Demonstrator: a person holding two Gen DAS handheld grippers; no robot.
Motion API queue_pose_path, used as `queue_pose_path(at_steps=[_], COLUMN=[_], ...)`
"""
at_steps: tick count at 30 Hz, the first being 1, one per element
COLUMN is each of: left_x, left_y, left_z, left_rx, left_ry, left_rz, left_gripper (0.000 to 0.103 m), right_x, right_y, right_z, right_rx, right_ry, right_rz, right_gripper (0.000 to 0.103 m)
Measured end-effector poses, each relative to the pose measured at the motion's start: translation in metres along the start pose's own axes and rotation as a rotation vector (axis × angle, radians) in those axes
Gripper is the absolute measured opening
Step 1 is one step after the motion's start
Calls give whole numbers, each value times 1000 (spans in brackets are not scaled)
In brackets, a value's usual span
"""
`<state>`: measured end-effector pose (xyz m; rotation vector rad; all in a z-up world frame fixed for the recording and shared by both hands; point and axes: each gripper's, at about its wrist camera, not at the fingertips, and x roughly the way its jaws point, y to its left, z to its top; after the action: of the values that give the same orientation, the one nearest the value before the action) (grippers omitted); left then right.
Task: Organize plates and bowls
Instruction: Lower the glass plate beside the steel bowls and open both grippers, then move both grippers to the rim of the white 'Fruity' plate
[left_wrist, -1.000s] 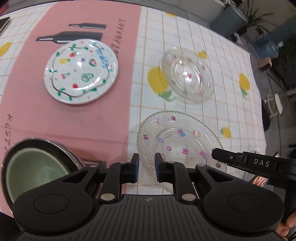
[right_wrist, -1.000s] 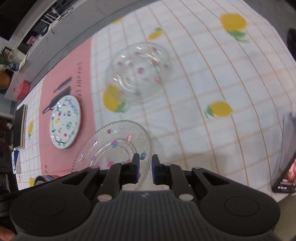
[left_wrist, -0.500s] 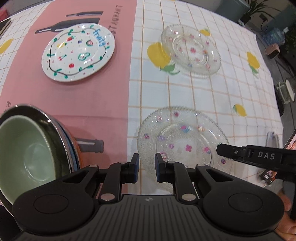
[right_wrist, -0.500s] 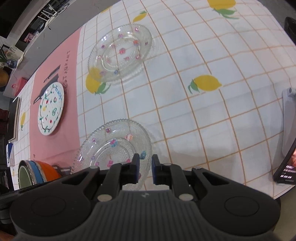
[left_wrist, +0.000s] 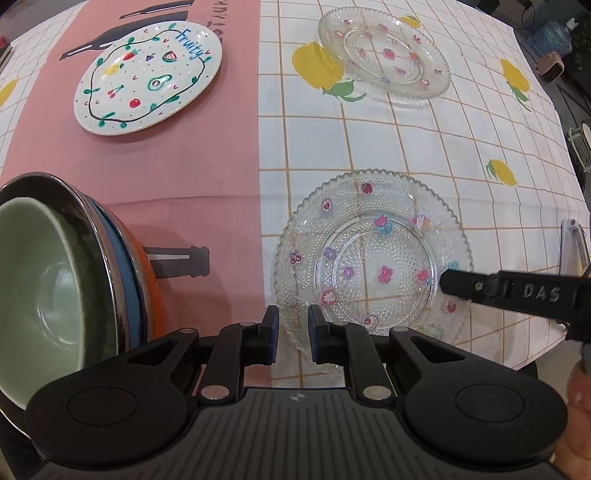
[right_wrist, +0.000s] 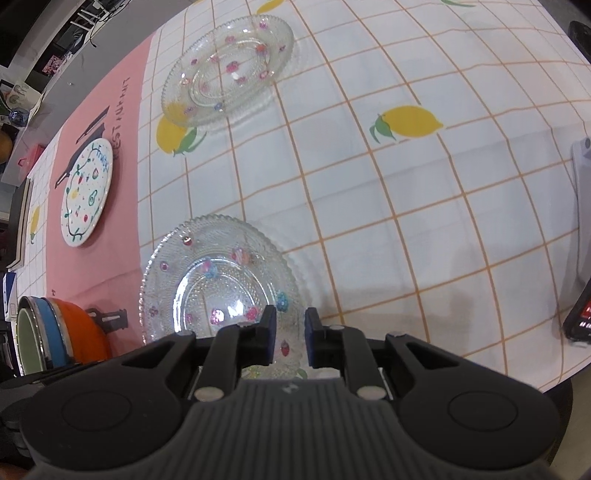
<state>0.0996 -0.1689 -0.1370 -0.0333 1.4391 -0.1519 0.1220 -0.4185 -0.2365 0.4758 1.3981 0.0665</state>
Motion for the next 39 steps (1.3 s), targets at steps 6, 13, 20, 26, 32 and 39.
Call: queue_pose_path(at_steps=[6, 13, 20, 26, 32, 39], left_x=[0, 1, -4, -31, -60, -87], left_y=[-1, -2, -1, -1, 0, 20], left_z=[4, 3, 1, 4, 10, 22], left_rx=[17, 28, 41, 62, 96, 79], left_ry=[-9, -7, -24, -113, -238, -336], left_rz=[32, 11, -7, -44, -85, -92], left_gripper=[18, 22, 23, 24, 24, 24], right_x=[0, -2, -12, -26, -35, -35], right_y=[4, 8, 18, 33, 55, 85], right_z=[-5, -9, -8, -7, -4, 5], right_rx=[-12, -50, -111, -187, -262, -320], right_ry=[-23, -30, -74, -148, -197, -211], right_rz=[6, -6, -66, -122, -117, -89], right_gripper=[16, 24, 29, 38, 45, 45])
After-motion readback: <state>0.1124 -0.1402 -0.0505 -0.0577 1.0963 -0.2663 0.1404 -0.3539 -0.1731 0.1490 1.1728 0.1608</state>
